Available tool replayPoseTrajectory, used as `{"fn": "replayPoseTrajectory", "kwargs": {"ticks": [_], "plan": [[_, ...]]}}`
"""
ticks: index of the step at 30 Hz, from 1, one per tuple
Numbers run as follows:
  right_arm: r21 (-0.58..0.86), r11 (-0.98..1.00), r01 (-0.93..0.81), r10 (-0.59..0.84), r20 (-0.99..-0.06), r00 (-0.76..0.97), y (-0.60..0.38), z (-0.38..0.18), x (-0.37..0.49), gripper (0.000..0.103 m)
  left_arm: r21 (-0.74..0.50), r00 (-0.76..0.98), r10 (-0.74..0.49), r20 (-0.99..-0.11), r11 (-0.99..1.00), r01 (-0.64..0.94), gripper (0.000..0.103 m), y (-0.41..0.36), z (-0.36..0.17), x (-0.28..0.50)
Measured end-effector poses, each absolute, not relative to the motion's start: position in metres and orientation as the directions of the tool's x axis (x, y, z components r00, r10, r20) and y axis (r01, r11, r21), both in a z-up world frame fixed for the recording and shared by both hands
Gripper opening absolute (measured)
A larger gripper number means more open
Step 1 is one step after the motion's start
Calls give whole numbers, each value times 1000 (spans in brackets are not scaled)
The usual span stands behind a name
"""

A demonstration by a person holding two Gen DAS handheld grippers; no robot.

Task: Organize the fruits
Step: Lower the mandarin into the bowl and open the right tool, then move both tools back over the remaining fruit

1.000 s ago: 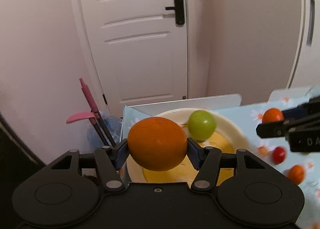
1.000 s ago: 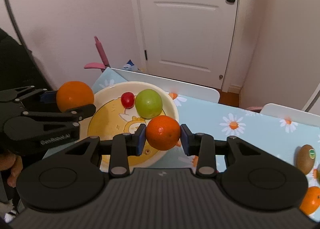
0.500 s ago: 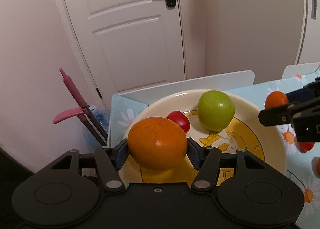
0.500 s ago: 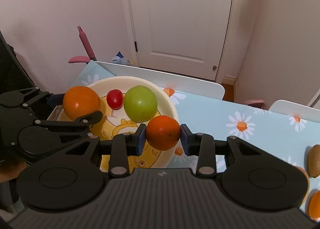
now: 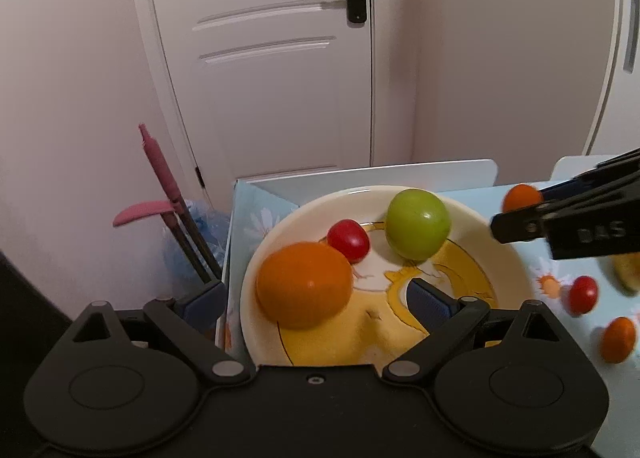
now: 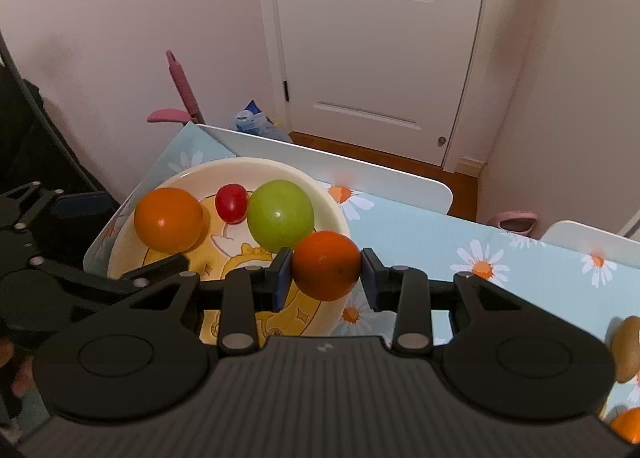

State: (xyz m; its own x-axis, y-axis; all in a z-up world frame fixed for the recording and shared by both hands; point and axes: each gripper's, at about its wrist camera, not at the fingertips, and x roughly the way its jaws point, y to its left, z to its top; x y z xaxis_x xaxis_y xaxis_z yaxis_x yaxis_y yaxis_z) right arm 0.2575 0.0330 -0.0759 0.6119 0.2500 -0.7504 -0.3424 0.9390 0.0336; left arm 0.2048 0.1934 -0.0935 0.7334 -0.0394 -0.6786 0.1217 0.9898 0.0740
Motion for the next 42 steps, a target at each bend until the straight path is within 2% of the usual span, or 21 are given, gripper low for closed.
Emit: {"fn": "replayPoseTrajectory", "kwargs": {"ticks": [7,20,21,22,24,25,33,42], "plan": [[-2,904,-427,276,-760,589,44,-87,261,51,35,729,-44,-683,995,92,99,196,-85,180],[-62,870,-489,284,-748,600,56,-109,264,52,32,713,-87,-696,988,152,100,198,-85,167],[-58,871,-488,289,-743,604,56,-108,263,61,34,713,-90,-696,987,157,100,197,-85,166],[-54,872,-487,295,-736,610,56,-107,263,76,39,715,-90,-694,986,162,100,197,-84,165],[-47,874,-484,308,-717,625,54,-104,260,93,47,715,-92,-693,984,172,100,195,-83,163],[-41,875,-482,315,-708,632,53,-102,258,99,48,715,-92,-693,984,174,100,194,-82,163],[-10,902,-432,301,-703,645,37,-85,244,99,37,718,-104,-688,983,179,100,194,-77,159],[17,939,-344,260,-689,676,8,-59,212,99,32,759,-117,-640,983,179,100,189,-59,149]]}}
